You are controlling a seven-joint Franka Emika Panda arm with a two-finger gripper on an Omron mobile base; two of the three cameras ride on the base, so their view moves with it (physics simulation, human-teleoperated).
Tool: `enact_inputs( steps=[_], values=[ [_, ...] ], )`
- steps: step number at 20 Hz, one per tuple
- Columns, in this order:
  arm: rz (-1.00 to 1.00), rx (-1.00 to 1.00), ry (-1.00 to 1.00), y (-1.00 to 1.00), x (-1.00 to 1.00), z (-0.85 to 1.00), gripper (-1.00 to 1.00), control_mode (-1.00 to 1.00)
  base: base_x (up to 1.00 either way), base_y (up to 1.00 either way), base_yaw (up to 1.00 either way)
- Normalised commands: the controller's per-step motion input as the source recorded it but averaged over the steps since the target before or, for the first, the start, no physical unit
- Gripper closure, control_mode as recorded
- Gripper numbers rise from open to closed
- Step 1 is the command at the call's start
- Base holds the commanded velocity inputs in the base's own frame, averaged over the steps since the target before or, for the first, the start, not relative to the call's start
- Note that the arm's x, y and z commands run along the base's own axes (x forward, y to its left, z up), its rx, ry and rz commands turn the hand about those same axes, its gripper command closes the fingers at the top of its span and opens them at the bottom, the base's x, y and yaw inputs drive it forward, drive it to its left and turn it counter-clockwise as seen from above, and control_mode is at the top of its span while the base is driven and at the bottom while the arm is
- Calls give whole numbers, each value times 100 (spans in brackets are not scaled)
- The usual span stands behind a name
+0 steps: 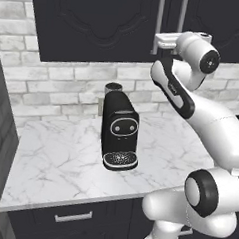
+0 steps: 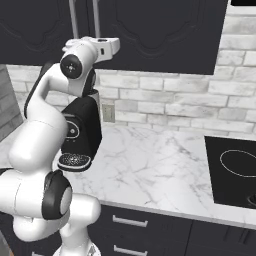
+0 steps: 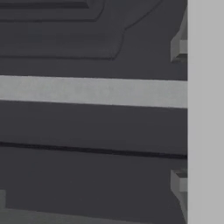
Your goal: Open the cabinet and move the ladle to the pot. Then close the cabinet.
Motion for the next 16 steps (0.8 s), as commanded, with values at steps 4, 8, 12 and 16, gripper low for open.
enact_inputs(
  steps=[4,8,12,16],
  values=[
    [0,0,0,-6,44,0,-100,-100,0,0,0],
    [0,0,0,-3,45,0,-100,-100,0,0,0],
    [0,0,0,0,53,0,100,-100,0,0,0],
    [0,0,0,0,39,0,100,-100,0,0,0]
  ],
)
